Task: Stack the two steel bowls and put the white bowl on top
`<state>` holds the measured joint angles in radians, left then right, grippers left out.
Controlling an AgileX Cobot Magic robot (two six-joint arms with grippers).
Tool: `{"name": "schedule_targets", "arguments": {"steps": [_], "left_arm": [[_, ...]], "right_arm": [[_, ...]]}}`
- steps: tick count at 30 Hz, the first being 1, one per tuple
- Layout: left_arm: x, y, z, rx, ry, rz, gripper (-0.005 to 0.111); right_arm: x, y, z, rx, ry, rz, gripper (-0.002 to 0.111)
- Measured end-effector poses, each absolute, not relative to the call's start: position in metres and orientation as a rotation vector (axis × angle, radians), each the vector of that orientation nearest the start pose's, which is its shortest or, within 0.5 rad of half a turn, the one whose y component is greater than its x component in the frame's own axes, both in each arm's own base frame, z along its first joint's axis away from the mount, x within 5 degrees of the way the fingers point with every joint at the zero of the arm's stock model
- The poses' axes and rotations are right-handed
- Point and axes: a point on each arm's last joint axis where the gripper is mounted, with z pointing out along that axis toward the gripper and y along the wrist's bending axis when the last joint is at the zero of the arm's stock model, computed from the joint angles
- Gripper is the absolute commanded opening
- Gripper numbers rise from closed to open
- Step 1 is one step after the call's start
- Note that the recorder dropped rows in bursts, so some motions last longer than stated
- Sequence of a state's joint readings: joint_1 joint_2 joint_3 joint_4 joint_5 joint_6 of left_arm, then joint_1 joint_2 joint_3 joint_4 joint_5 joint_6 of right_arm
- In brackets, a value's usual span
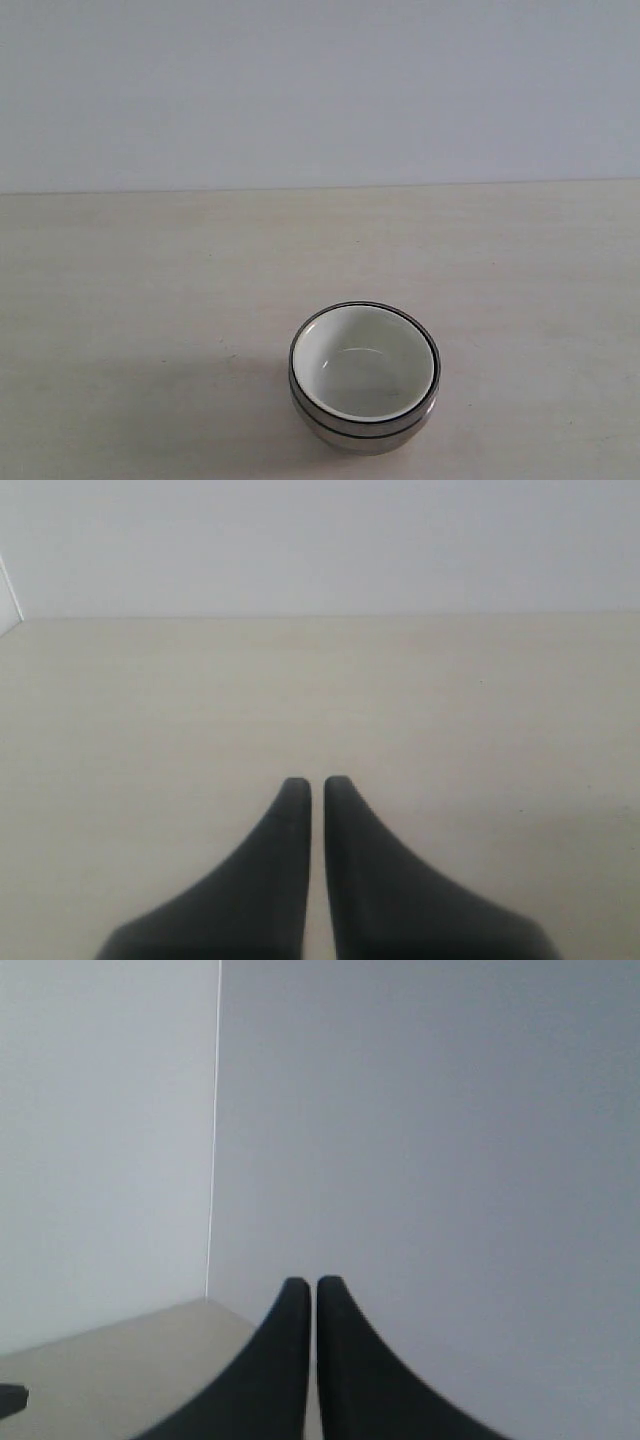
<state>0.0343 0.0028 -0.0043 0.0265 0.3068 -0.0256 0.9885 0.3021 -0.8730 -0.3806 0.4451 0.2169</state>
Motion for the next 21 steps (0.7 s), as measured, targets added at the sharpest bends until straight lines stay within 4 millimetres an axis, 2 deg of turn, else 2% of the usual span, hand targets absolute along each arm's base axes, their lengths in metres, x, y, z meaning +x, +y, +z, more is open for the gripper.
{"name": "schedule_targets", "arguments": {"steps": [6, 12, 17, 21], "left_arm": [[0.054, 0.003, 0.187, -0.037, 1.789, 0.032, 0.004], [0.054, 0.003, 0.187, -0.037, 1.789, 0.032, 0.004], [0.054, 0.003, 0.187, -0.037, 1.789, 0.032, 0.004], [0.054, 0.003, 0.187, -0.037, 1.789, 0.032, 0.004]], "right_arm": [[0.001, -0.024, 0.437, -0.547, 1.106, 0.638, 0.000], [-0.009, -0.035, 0.439, -0.500, 1.037, 0.636, 0.000], [-0.015, -0.033, 0.440, -0.405, 1.062, 0.484, 0.000], [-0.029, -0.033, 0.439, -0.276, 1.070, 0.320, 0.000]]}}
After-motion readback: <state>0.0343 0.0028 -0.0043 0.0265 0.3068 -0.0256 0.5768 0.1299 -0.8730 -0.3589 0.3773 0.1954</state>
